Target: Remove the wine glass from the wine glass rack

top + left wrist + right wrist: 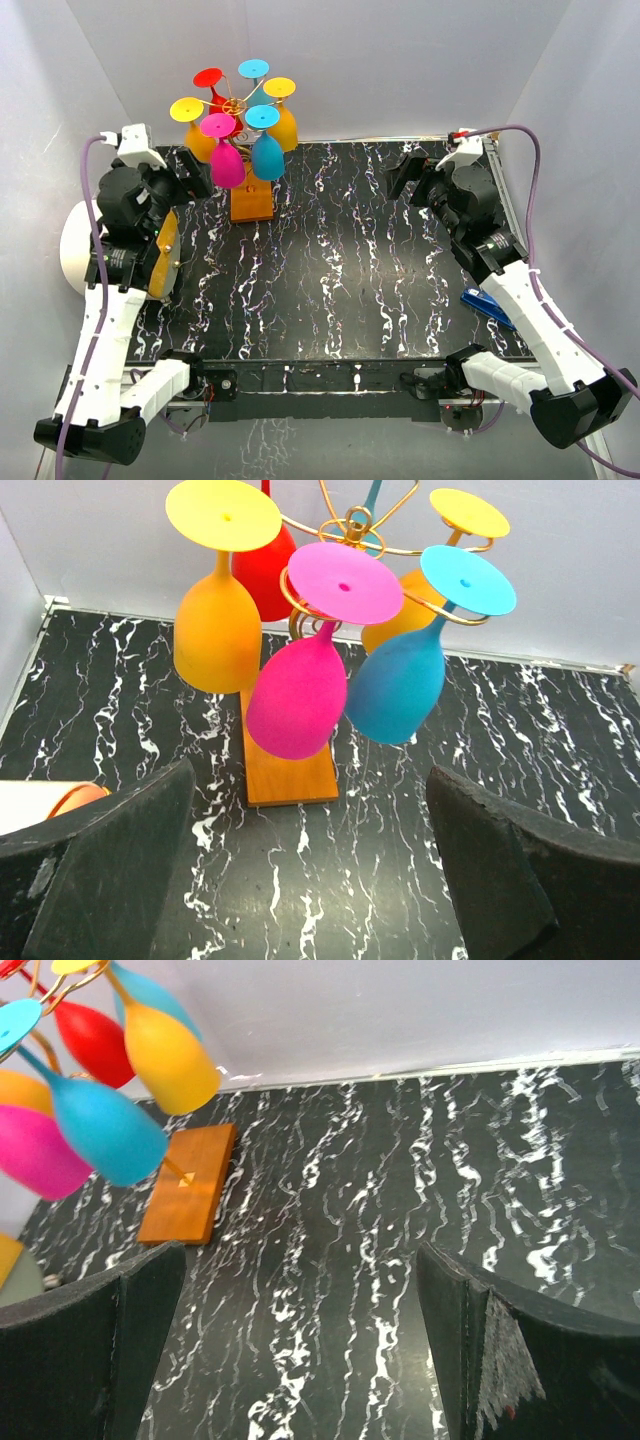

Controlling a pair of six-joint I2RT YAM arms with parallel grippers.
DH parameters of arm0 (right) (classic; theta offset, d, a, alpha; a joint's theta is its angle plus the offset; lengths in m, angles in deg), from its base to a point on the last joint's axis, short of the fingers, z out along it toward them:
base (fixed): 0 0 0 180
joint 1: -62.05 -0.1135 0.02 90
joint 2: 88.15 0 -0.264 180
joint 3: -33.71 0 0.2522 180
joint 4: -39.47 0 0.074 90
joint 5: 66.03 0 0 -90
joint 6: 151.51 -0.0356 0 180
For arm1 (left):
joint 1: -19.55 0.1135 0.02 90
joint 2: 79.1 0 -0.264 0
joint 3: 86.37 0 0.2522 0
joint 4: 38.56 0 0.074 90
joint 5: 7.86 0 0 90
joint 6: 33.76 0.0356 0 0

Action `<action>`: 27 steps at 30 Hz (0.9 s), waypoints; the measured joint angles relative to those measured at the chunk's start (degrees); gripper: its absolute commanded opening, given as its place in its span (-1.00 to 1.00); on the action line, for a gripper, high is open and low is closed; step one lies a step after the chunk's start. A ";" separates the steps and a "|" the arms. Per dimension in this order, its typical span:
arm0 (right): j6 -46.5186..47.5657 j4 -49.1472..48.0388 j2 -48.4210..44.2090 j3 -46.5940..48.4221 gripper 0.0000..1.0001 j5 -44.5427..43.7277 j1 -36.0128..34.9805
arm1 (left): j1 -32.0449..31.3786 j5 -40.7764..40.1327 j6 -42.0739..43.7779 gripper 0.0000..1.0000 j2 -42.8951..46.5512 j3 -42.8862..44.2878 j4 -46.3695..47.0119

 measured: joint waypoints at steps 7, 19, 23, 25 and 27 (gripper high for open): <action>-3.34 -4.09 0.15 -2.27 0.97 6.88 0.02 | 0.04 4.20 -5.27 0.97 -0.48 6.12 -6.80; -3.10 -7.76 -0.63 -2.27 0.97 12.02 0.22 | 0.37 13.90 -14.43 0.97 -10.64 13.86 -12.76; -2.38 -7.80 -1.42 -2.27 0.97 12.26 0.22 | 0.28 16.09 -17.18 0.87 -14.58 14.14 -12.70; -2.36 -7.82 -1.51 -2.27 0.97 12.48 0.22 | 0.00 16.09 -17.66 0.83 -16.59 15.17 -13.33; -2.36 -7.82 -1.51 -2.34 0.97 12.55 0.22 | -0.22 15.04 -17.53 0.78 -18.51 16.94 -14.64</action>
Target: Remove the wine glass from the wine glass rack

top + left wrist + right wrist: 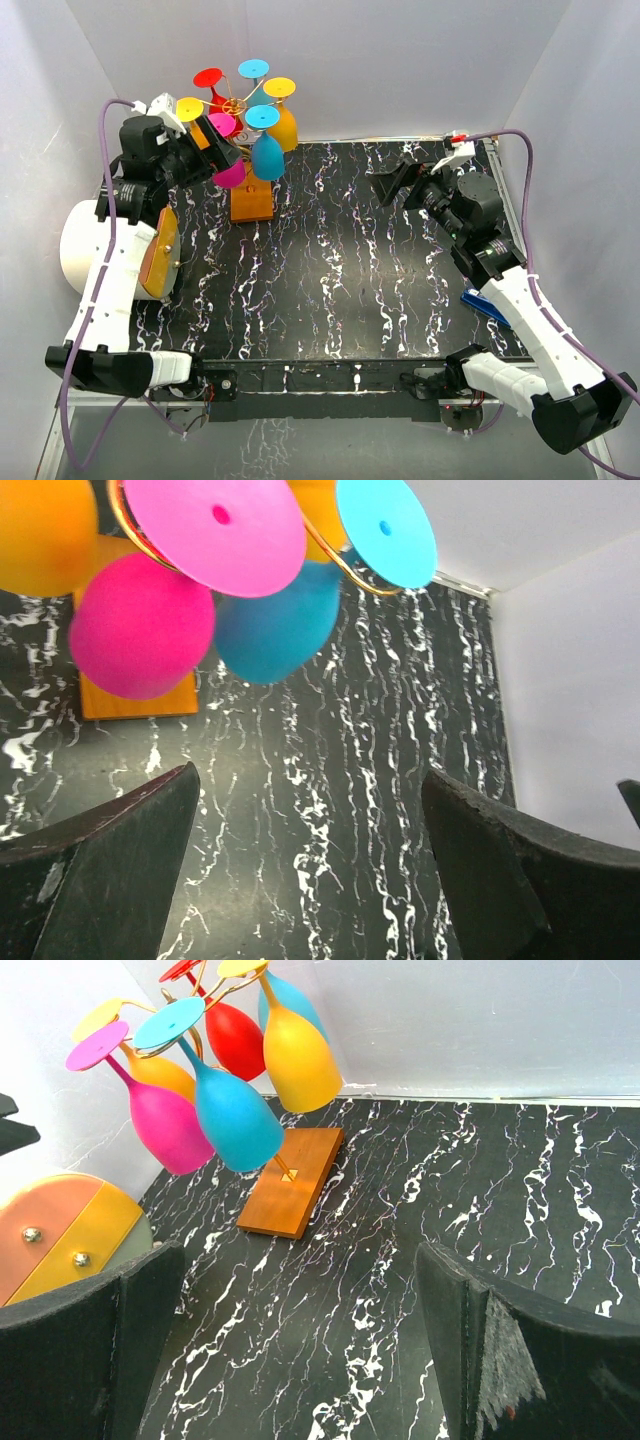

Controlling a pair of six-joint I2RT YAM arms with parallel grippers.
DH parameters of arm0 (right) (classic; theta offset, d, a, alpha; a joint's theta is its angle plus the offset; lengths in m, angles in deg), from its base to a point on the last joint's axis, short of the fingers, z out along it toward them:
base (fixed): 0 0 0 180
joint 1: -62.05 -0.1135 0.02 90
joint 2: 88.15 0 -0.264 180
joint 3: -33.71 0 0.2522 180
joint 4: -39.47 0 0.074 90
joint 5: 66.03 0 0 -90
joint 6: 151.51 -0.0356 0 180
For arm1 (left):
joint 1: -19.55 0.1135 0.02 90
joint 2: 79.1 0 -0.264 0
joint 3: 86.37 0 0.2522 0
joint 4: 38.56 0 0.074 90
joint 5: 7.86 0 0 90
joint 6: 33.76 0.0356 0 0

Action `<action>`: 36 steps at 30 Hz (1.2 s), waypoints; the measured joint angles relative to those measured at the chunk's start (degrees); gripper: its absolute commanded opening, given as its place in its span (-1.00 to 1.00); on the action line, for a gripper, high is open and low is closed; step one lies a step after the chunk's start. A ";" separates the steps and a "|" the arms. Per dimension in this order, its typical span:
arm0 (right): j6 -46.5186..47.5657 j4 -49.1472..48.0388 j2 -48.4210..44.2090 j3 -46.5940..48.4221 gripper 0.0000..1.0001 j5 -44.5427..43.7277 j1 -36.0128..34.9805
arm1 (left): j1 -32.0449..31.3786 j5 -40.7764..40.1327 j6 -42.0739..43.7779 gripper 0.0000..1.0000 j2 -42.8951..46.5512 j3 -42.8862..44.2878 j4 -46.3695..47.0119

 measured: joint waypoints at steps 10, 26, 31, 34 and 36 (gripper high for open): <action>-0.04 -0.02 0.63 -0.24 0.97 1.09 0.00 | -0.31 -12.39 0.92 0.39 -3.98 11.87 -9.03; -0.09 0.07 1.68 -0.24 0.97 1.90 0.00 | -0.28 -18.86 -7.34 0.09 -15.52 22.43 -12.39; -0.11 0.04 1.68 -0.24 0.97 2.08 0.00 | -0.15 -19.50 -9.84 -0.04 -14.62 19.19 -10.99; -0.15 0.07 1.70 -0.24 0.97 2.29 0.00 | 0.11 -20.04 -10.80 -0.10 -14.56 18.84 -10.73; -0.22 0.07 1.73 -0.24 0.97 2.43 0.00 | 0.57 -20.55 -11.47 -0.14 -14.56 18.84 -10.71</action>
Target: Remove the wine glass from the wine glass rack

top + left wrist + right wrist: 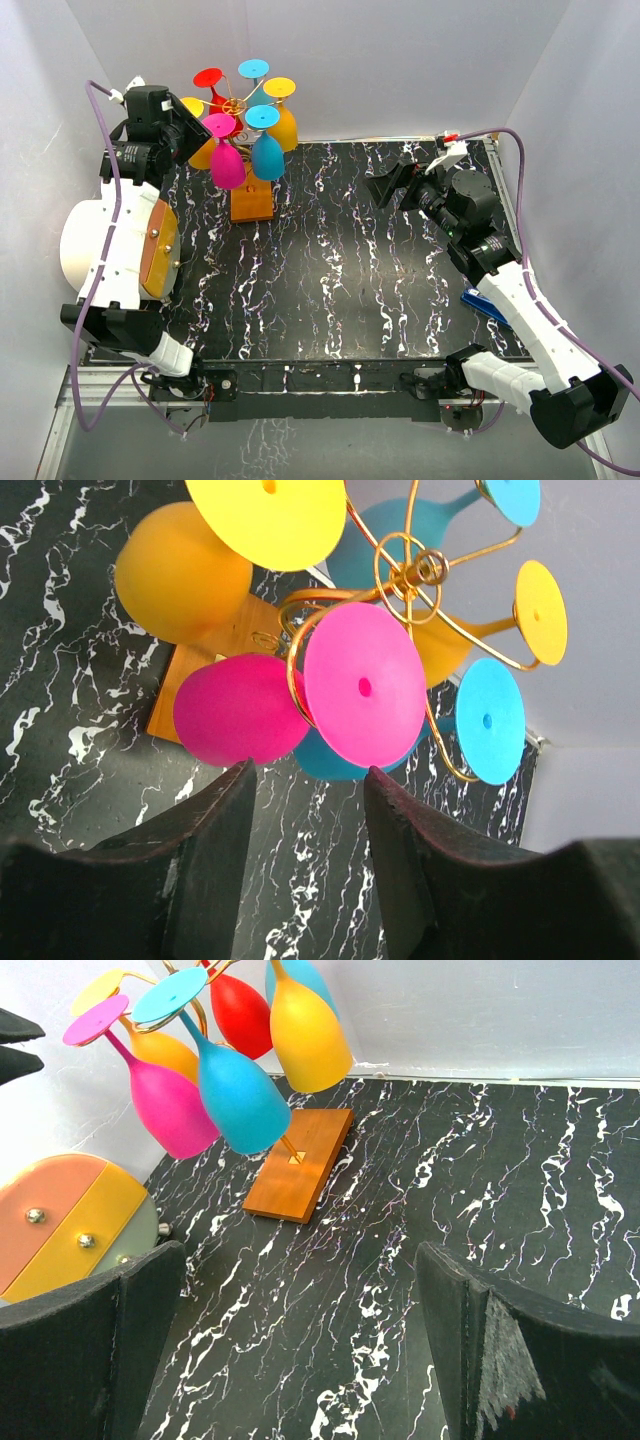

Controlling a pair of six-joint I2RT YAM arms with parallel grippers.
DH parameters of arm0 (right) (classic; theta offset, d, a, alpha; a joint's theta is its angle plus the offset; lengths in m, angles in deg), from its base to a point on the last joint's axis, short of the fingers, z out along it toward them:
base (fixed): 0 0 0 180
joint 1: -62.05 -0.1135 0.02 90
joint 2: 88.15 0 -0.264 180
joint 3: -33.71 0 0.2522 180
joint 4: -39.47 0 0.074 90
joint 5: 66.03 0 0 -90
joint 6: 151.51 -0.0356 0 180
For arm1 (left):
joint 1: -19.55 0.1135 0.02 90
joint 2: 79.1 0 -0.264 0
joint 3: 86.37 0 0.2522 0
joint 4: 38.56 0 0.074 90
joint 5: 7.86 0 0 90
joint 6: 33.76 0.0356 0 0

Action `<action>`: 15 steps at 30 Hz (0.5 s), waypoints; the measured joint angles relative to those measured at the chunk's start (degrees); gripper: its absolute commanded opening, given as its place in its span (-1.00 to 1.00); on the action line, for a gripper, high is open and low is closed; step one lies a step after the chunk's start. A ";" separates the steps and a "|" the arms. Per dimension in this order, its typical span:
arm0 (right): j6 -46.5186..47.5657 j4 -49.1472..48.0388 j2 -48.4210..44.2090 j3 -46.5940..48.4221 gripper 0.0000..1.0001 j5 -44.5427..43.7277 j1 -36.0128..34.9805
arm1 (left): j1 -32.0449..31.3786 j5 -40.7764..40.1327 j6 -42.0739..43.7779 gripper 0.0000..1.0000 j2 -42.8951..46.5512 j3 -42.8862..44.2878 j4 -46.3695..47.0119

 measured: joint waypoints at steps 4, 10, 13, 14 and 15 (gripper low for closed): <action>-0.07 0.00 0.00 0.00 0.97 0.02 0.00 | 0.76 -0.50 -0.98 -0.17 -0.11 0.00 1.05; -0.07 0.00 0.00 0.00 0.97 0.00 0.00 | 1.16 -0.15 -1.40 -0.20 -2.32 1.81 1.70; -0.07 0.00 0.00 0.00 0.97 0.00 0.00 | 1.16 0.31 -1.38 -0.20 -4.22 2.64 2.12; -0.07 0.00 0.00 0.00 0.97 0.00 0.00 | 1.16 0.39 -1.36 -0.20 -4.83 2.75 2.12; -0.07 0.00 0.00 0.00 0.97 0.00 0.00 | 1.16 0.42 -1.33 -0.21 -5.27 2.80 2.12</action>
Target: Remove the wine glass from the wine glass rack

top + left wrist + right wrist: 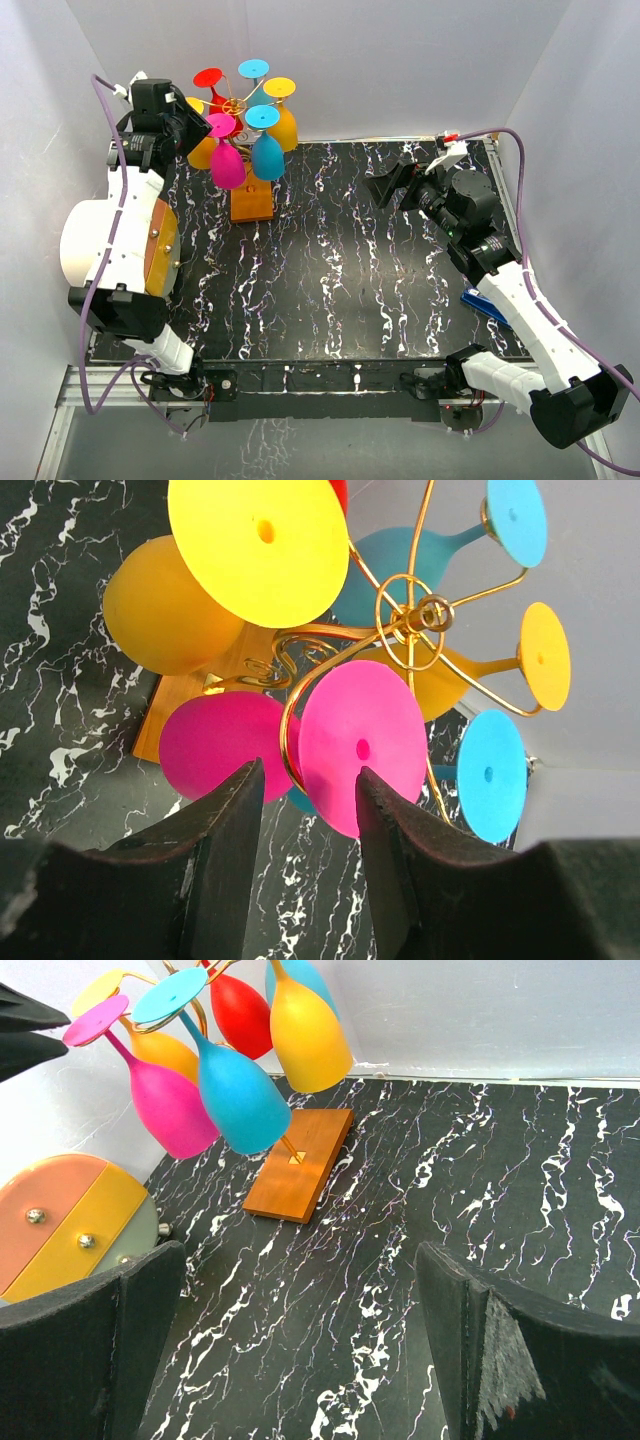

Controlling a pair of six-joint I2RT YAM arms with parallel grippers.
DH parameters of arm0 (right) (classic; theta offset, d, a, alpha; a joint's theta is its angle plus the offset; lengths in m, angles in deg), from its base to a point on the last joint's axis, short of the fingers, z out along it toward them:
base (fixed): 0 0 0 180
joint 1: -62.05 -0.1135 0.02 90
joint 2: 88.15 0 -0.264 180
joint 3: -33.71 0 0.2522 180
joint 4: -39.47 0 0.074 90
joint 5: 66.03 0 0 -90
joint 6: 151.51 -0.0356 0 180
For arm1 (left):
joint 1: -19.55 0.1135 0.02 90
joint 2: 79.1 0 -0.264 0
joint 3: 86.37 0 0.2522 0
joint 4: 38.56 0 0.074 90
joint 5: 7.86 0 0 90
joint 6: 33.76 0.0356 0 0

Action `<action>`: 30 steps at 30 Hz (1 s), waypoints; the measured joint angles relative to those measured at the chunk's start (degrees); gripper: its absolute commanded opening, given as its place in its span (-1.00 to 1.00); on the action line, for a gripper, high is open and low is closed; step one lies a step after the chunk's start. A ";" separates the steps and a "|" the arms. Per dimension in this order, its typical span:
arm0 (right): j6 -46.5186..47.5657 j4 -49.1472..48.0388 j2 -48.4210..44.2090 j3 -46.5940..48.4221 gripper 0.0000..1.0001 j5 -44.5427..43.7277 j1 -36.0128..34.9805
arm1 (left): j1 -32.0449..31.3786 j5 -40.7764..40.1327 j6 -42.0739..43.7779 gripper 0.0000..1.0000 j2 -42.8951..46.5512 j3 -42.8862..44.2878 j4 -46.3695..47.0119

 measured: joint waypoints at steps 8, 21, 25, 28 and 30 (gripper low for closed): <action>-0.02 -0.02 0.00 0.00 0.97 0.00 0.00 | 0.00 -0.31 0.22 -0.38 -0.96 0.02 0.31; -0.02 -0.02 0.02 -0.02 0.97 0.00 0.00 | 0.04 -0.31 0.15 -0.58 -0.81 0.02 0.72; -0.04 -0.02 0.02 -0.02 0.97 0.00 0.00 | 0.04 -0.35 0.15 -0.61 -0.72 0.02 0.66; -0.04 -0.02 0.02 -0.02 0.97 0.00 0.00 | 0.11 -0.42 0.13 -0.64 -0.66 0.02 0.61; -0.04 -0.02 0.02 -0.02 0.97 0.00 0.00 | 0.15 -0.46 0.11 -0.66 -0.57 0.02 0.59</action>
